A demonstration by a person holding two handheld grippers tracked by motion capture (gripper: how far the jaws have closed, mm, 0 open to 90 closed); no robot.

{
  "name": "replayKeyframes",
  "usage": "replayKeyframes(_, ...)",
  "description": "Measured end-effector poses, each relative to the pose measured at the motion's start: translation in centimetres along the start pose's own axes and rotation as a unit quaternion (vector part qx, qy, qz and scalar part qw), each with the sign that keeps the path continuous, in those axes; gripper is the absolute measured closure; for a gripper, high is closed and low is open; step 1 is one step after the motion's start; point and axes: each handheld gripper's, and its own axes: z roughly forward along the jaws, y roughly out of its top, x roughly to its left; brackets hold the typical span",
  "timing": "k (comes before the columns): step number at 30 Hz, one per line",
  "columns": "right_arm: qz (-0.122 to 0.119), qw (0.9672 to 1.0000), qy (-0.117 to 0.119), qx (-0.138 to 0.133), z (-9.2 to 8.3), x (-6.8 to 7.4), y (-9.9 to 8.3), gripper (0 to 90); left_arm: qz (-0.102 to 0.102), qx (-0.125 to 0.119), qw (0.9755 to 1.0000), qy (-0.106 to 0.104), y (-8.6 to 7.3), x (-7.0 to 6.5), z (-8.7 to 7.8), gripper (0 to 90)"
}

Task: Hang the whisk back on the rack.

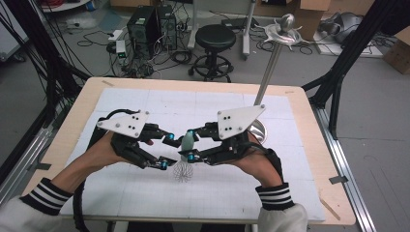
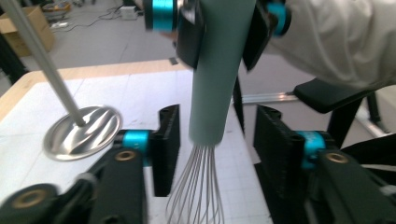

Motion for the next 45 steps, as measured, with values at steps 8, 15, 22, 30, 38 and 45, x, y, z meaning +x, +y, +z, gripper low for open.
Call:
replayKeyframes(8,0.022,0.9996,-0.015,-0.001,-1.3,-0.1,0.0,66.0,-0.007,0.023,0.9992,0.032,-0.4,-0.3,-0.2,30.9)
replayKeyframes(15,0.047,0.9984,-0.031,0.001,-2.7,-0.2,-0.1,66.0,-0.026,0.035,0.9977,0.052,-0.8,-0.3,-0.7,14.4)
replayKeyframes(22,0.066,0.9962,-0.057,0.003,-4.7,-0.2,-0.2,66.1,-0.047,0.047,0.9939,0.088,-1.5,-0.2,-1.7,1.7)
replayKeyframes(30,0.083,0.9930,-0.084,0.009,-7.3,-0.4,-0.1,66.1,-0.062,0.054,0.9895,0.119,-2.8,-0.2,-3.2,1.7)
replayKeyframes(38,0.108,0.9863,-0.124,0.021,-10.8,-0.3,-0.7,66.0,-0.073,0.058,0.9839,0.152,-4.8,-1.0,-4.9,1.7)
replayKeyframes(45,0.123,0.9811,-0.147,0.027,-13.6,-0.6,-1.1,66.1,-0.082,0.055,0.9800,0.173,-6.0,-1.1,-6.5,1.7)
